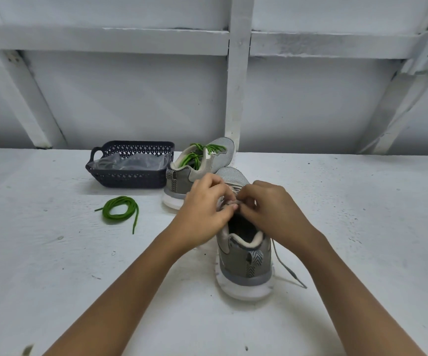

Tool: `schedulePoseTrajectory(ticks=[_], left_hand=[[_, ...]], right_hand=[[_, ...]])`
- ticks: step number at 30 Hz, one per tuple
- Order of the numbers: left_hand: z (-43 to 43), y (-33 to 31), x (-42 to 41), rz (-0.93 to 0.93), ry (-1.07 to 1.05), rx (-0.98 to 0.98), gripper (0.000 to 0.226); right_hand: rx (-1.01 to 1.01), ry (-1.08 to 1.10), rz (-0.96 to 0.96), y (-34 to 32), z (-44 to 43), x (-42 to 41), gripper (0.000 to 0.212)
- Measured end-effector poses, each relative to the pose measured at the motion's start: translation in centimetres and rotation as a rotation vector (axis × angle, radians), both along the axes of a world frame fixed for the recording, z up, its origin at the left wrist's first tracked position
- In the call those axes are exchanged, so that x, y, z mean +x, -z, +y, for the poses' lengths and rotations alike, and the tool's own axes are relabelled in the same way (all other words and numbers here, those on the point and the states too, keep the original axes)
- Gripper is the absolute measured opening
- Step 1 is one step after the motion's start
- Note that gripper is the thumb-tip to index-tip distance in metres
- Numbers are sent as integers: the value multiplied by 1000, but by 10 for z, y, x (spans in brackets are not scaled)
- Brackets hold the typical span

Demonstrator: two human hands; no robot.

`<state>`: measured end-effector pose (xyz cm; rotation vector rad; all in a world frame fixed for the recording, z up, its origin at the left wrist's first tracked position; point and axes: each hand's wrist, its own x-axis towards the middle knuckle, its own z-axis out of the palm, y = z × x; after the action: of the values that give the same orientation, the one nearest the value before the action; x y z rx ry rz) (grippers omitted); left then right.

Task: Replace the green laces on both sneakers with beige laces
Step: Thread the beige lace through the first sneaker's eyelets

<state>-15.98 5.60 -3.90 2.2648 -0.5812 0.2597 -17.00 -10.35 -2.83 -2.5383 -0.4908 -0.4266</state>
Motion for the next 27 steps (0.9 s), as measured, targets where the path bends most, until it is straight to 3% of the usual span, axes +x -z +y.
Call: schedulePoseTrajectory(ticks=[4, 8, 11, 14, 17, 22, 27], left_hand=[[1, 10, -2, -322, -40, 172, 16], [4, 18, 3, -516, -17, 163, 11], [5, 23, 5, -568, 12, 110, 10], [6, 27, 7, -636, 36, 98, 9], [6, 29, 9, -671, 51, 75, 8], [5, 31, 9, -678, 50, 45, 6], [5, 33, 8, -646, 42, 17, 7]], right_hand=[[108, -35, 48, 3, -1, 6, 9], [235, -140, 276, -6, -10, 6, 18], [228, -178, 395, -13, -18, 10, 30], [186, -200, 450, -17, -20, 16, 20], [267, -254, 528, -16, -20, 20, 14], [437, -288, 525, -11, -21, 23, 14], [429, -283, 552, -16, -24, 22, 16]])
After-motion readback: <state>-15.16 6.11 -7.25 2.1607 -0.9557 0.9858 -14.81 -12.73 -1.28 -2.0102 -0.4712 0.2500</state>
